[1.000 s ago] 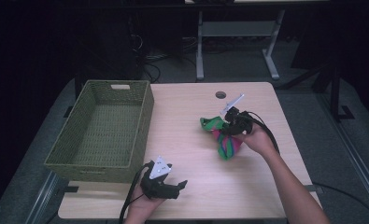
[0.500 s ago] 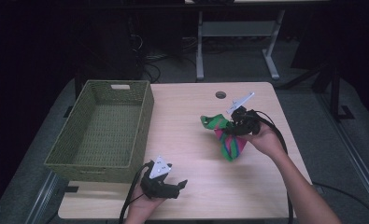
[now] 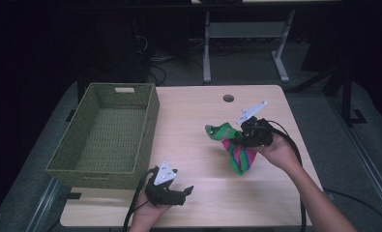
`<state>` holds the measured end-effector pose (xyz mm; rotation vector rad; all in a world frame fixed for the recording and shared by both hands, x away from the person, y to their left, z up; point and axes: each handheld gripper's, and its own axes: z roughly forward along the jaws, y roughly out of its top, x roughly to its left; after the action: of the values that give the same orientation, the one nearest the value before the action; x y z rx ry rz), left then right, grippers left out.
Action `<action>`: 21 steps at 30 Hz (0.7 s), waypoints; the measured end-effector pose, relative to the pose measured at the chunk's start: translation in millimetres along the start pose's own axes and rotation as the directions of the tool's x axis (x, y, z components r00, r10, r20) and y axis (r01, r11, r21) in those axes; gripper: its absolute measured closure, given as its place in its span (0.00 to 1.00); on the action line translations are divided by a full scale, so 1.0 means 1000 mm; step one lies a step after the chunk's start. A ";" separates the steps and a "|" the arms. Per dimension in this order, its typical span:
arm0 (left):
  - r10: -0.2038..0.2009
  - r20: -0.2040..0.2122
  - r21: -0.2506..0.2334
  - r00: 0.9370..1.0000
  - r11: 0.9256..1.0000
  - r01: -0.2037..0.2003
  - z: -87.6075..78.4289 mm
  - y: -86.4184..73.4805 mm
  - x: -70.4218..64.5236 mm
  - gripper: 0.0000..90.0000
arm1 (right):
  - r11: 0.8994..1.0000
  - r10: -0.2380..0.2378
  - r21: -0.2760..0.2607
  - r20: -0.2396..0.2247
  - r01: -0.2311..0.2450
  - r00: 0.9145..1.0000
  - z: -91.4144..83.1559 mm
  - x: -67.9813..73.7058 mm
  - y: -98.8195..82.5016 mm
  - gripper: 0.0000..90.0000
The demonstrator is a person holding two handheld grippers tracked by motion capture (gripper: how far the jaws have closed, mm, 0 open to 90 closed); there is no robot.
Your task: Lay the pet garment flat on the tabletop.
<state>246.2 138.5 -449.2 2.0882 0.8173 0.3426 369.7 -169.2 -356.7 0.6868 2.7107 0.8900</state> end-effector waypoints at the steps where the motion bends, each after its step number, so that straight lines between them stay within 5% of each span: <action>1: 0.001 0.000 0.000 1.000 1.000 -0.001 0.000 0.000 0.000 0.22 | 1.000 -0.006 -0.003 -0.002 0.006 1.000 0.000 0.001 -0.001 0.81; 21: 0.005 -0.006 -0.002 1.000 1.000 -0.005 0.000 0.000 0.000 0.22 | 1.000 -0.015 0.005 -0.053 0.015 0.998 0.009 0.027 -0.015 0.81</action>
<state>246.1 138.6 -448.6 2.0884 0.8148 0.3531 344.0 -162.1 -374.1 0.6515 2.7618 0.9107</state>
